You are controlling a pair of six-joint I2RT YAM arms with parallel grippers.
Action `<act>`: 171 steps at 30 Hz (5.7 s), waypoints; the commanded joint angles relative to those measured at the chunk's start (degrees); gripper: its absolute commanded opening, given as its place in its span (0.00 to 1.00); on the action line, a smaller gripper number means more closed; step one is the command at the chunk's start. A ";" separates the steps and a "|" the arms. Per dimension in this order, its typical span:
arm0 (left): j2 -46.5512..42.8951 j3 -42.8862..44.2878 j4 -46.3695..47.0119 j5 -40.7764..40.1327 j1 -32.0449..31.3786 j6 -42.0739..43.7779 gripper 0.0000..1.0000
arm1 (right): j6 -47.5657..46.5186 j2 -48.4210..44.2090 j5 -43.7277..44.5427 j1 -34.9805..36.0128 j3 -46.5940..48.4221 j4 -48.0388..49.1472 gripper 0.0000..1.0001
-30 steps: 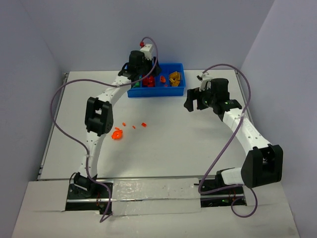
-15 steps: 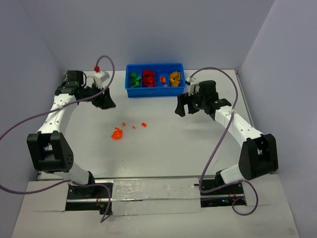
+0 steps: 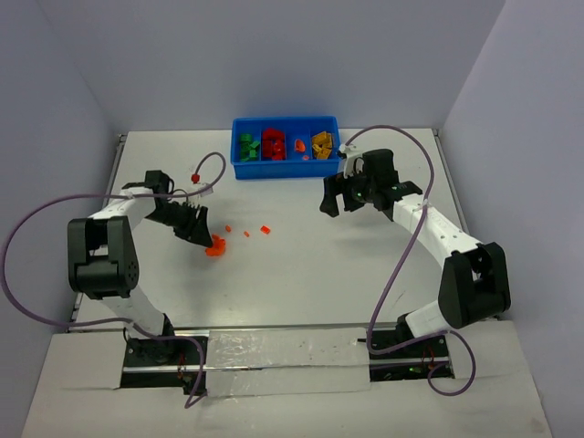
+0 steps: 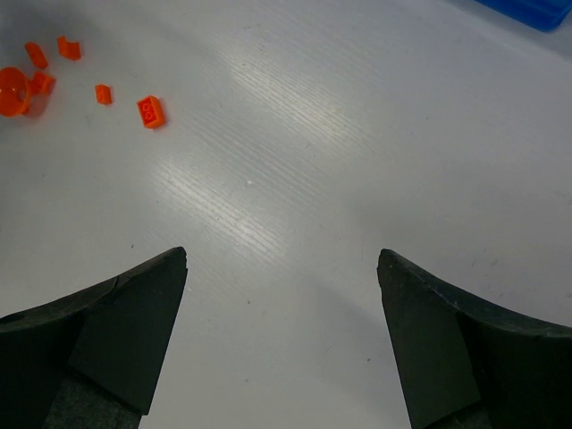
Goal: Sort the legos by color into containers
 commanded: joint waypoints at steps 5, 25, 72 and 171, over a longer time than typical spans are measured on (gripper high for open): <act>3.26 -0.52 7.34 -2.60 0.26 -1.49 0.47 | -0.75 -1.38 -0.11 0.28 1.83 -0.27 0.94; 8.75 1.48 9.26 -0.11 -6.50 -5.55 0.18 | -1.36 -2.25 0.47 0.34 1.16 -0.53 0.94; 38.76 62.56 46.59 -39.46 -28.70 -41.78 0.07 | 3.95 -3.86 4.77 -4.49 -1.47 4.52 0.97; -16.28 -2.96 22.90 -6.95 5.12 -24.53 0.83 | -2.97 31.92 17.33 8.26 48.26 1.06 0.00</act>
